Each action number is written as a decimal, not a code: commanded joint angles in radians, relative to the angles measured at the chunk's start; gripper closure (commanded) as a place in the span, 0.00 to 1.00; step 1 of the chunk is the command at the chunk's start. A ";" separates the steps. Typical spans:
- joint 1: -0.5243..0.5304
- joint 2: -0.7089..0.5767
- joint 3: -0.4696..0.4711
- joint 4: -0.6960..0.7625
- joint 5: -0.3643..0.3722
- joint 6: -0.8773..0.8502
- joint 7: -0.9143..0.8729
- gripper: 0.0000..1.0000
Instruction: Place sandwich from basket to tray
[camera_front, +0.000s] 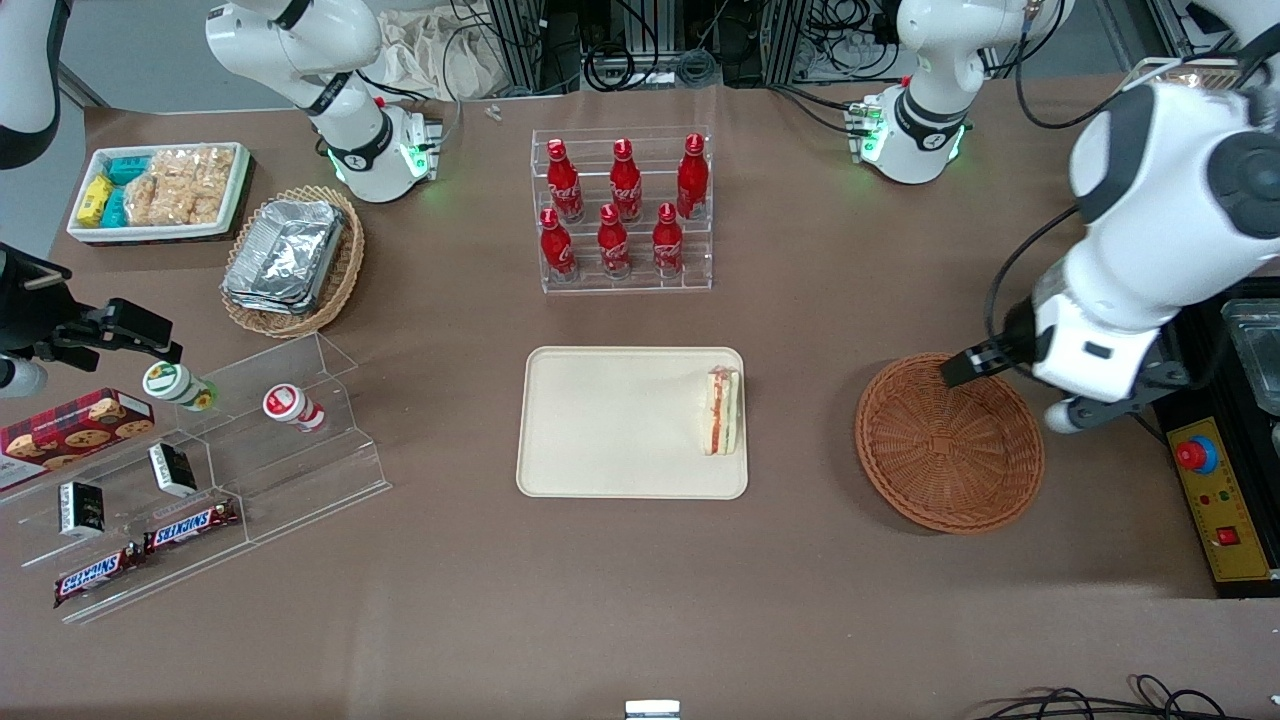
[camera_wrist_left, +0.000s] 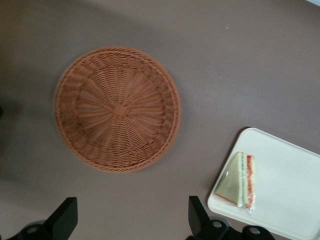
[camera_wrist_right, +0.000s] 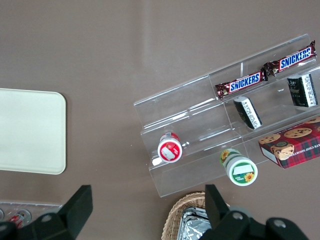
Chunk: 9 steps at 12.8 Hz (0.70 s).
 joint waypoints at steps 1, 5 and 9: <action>0.045 -0.053 -0.004 -0.034 -0.023 -0.025 0.051 0.01; 0.083 -0.053 -0.004 -0.031 -0.049 -0.029 0.097 0.01; 0.119 -0.053 -0.004 -0.034 -0.051 -0.025 0.099 0.01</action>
